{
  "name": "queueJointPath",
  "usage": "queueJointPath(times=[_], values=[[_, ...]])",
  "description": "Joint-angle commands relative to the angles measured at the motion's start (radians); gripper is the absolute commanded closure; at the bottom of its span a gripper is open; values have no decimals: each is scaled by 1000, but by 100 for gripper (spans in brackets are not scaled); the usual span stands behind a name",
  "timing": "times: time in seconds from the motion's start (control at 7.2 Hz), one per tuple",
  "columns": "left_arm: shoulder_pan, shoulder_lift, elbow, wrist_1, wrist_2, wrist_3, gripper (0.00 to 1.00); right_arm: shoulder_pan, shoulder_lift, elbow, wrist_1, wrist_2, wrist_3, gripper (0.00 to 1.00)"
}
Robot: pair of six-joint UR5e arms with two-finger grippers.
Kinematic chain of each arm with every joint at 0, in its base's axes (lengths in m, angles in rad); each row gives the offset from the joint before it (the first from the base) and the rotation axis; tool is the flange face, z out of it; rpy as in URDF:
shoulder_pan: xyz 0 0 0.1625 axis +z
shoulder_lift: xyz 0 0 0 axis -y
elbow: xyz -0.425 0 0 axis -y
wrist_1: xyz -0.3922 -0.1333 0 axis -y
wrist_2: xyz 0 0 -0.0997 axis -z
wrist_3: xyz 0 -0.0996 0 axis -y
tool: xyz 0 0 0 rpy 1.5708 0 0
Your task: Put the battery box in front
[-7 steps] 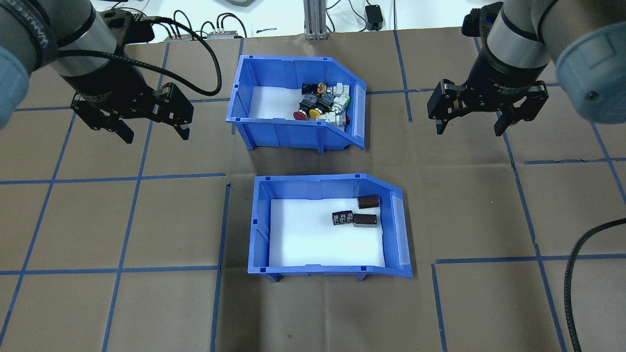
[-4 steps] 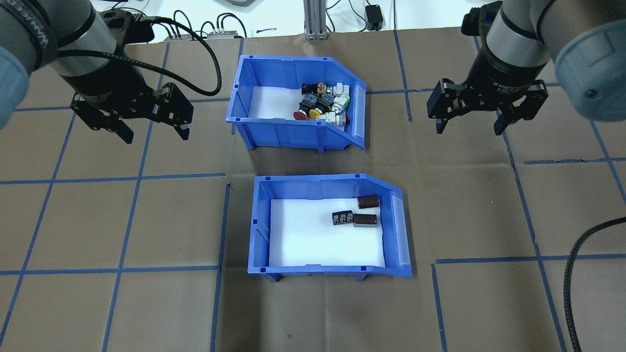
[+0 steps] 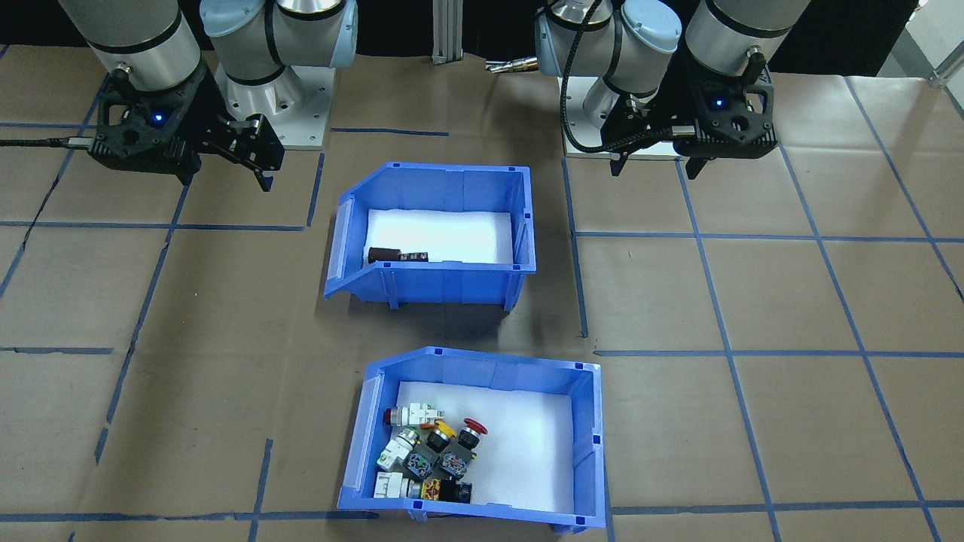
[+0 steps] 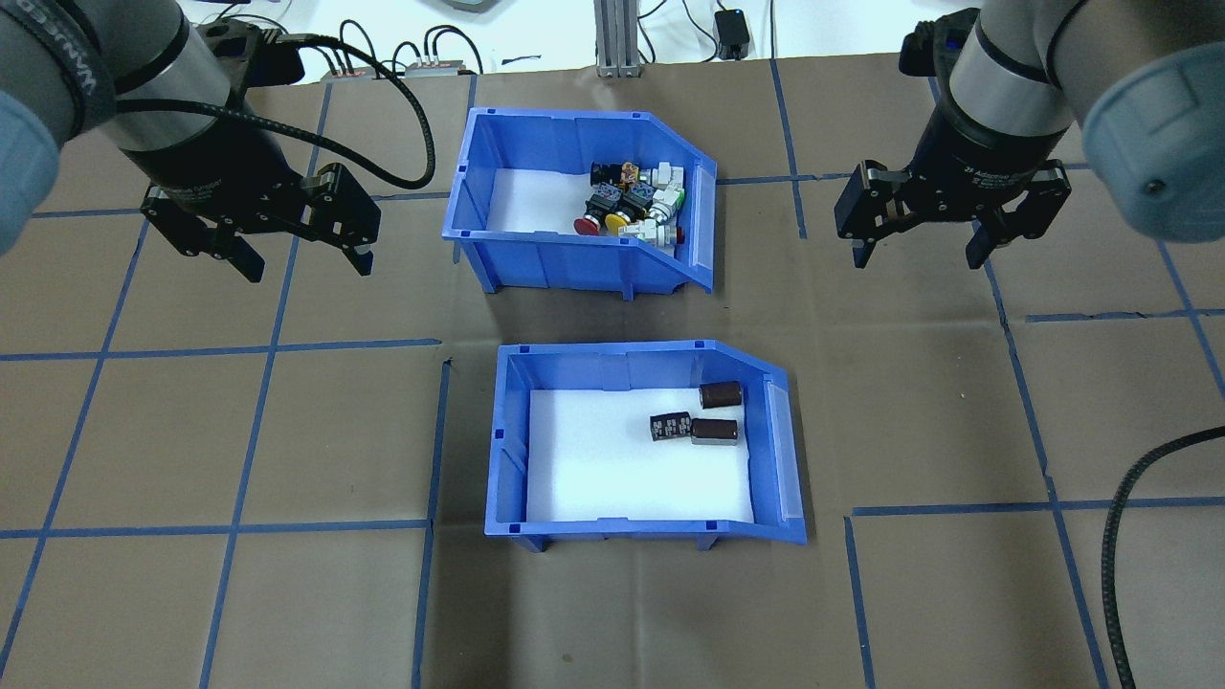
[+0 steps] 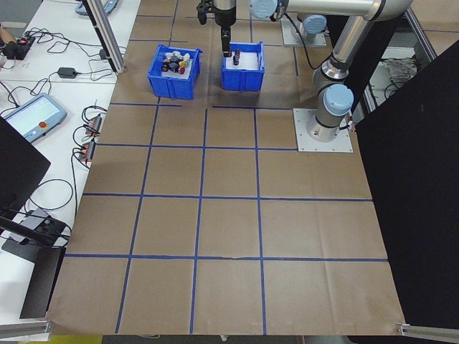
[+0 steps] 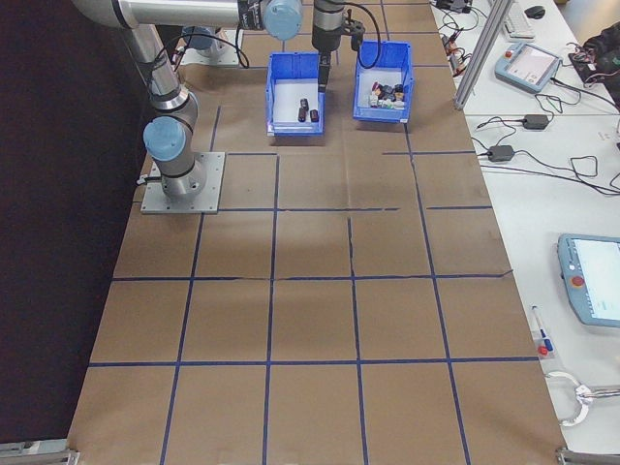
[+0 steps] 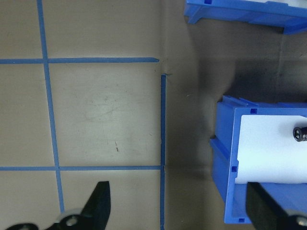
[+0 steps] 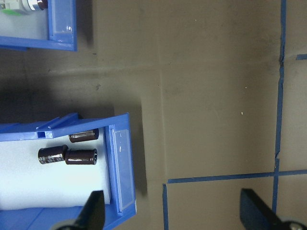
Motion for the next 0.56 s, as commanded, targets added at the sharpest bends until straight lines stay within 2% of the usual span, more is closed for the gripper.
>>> queueJointPath(times=[0.0,0.14,0.42], values=[[0,-3,0,1,-1,2,0,10,15,-8,-17,14,-96,0],[3,-1,-3,15,-1,-10,0,22,62,-51,-25,16,-240,0],[3,8,-63,113,-1,-25,0,70,215,-213,1,7,-348,0]])
